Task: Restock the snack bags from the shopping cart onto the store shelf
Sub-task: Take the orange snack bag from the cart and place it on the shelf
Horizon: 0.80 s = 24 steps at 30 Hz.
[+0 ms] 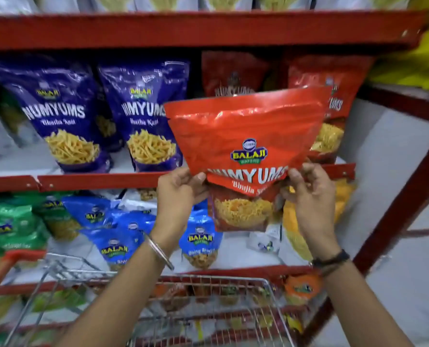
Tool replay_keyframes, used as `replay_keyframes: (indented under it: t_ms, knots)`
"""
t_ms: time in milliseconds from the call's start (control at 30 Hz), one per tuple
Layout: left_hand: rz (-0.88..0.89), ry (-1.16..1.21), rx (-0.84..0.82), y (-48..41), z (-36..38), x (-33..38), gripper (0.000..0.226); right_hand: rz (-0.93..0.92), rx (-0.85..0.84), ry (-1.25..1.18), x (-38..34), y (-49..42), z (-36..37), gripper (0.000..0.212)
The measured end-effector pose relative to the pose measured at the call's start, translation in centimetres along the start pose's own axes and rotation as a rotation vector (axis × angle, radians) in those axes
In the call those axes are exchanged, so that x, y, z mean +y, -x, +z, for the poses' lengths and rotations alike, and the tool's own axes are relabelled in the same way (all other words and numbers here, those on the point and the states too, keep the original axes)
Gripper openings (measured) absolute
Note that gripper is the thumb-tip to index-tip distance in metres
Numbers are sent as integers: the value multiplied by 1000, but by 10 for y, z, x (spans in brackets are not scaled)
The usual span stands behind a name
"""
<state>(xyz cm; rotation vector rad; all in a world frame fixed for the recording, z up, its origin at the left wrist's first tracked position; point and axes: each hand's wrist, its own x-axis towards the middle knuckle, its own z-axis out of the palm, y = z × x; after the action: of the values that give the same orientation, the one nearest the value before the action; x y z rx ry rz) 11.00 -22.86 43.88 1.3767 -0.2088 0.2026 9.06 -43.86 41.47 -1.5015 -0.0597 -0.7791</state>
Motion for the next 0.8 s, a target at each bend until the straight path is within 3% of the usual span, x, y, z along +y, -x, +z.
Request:
replay_keyframes:
  t_ms: [233, 333, 467, 600, 800]
  knots:
    - [144, 91, 93, -84, 25, 32, 14, -115, 57, -155, -18, -83, 46, 24]
    - [152, 11, 150, -119, 31, 19, 23, -105, 71, -142, 1, -110, 57, 22]
    - [95, -89, 177, -167, 37, -7, 14, -61, 106, -12, 26, -141, 73, 7]
    - [131, -304, 230, -205, 44, -22, 17, 6, 88, 62, 70, -185, 77, 9]
    - [108, -394, 165, -232, 45, -35, 28, 108, -14, 33, 91, -217, 79, 11]
